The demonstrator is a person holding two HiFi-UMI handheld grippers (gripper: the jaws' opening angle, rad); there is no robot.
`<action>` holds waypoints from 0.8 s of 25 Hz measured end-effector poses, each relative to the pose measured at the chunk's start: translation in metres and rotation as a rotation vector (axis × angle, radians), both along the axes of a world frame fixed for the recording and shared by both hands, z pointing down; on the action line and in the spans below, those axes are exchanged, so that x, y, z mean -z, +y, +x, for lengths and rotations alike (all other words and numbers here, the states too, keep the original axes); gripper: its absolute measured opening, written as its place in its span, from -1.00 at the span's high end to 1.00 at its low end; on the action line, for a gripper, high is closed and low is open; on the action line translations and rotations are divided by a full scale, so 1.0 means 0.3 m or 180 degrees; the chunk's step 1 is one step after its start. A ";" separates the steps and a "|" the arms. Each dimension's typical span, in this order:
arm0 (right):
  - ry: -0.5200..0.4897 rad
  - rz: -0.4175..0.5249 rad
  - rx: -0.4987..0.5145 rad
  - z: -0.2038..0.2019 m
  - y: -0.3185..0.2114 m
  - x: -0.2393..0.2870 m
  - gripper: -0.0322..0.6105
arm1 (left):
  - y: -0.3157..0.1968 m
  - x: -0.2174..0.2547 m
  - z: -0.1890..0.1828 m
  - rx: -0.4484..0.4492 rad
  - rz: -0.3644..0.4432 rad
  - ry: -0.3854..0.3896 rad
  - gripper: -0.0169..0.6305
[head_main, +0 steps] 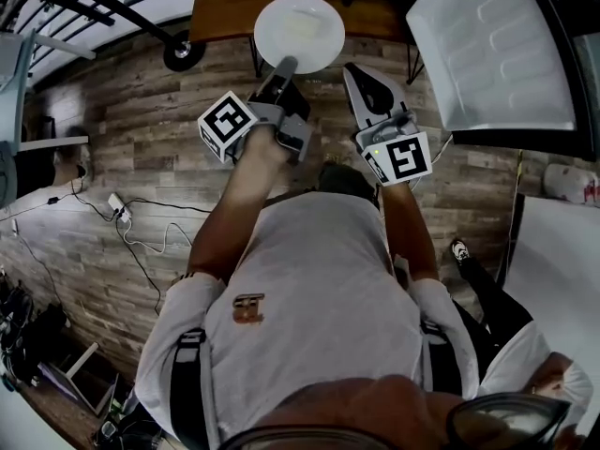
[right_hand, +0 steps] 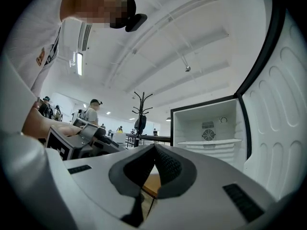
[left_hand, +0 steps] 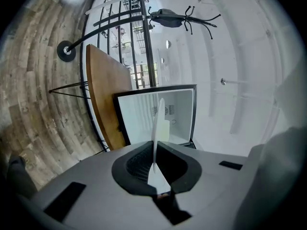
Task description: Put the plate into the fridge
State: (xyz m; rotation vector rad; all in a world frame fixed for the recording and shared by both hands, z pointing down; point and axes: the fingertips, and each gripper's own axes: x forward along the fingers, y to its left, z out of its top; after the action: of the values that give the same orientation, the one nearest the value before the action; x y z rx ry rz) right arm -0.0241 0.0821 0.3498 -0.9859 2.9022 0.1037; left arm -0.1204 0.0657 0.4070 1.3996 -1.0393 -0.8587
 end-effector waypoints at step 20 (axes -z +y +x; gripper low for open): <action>0.0105 -0.0028 0.0164 0.230 -0.624 -0.051 0.80 | -0.629 -0.101 0.186 0.0233 -0.0198 0.0008 0.87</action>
State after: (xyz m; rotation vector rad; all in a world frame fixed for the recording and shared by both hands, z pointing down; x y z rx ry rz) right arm 0.0450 -0.1051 0.3651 -0.9184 2.9582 0.1054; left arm -0.0646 -0.1229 0.4374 1.3149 -1.1120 -0.8740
